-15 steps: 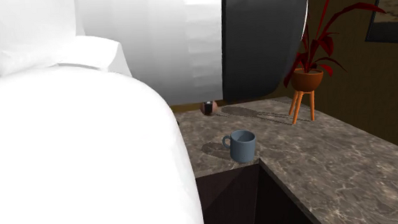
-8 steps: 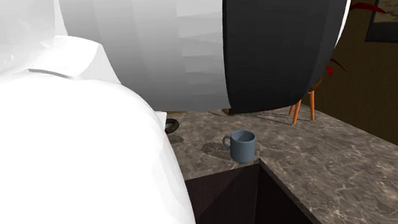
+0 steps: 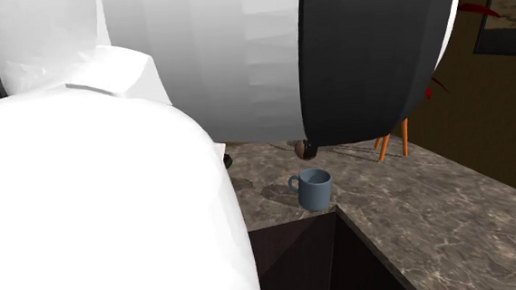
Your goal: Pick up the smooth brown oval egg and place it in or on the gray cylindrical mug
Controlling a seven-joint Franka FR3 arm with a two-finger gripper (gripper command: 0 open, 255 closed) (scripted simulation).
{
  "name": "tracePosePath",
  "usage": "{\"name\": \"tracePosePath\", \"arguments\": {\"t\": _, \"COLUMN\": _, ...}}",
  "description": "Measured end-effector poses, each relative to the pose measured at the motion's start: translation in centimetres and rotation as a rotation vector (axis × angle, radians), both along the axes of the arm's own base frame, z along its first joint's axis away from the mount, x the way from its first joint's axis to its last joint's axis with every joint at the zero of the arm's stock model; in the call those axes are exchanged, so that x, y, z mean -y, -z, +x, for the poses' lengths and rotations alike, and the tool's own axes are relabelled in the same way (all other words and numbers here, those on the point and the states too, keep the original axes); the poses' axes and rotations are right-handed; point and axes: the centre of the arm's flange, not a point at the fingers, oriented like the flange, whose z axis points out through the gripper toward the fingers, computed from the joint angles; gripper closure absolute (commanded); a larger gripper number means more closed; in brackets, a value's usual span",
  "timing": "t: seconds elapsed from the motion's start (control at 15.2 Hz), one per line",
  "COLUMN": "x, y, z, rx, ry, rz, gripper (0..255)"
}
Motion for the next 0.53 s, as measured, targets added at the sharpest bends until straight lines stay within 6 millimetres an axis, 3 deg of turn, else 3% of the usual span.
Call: {"name": "tracePosePath", "arguments": {"t": 0.53, "x": 0.0, "y": 4.1, "z": 0.0, "rx": 0.0, "ry": 0.0, "rz": 0.0, "gripper": 255}}
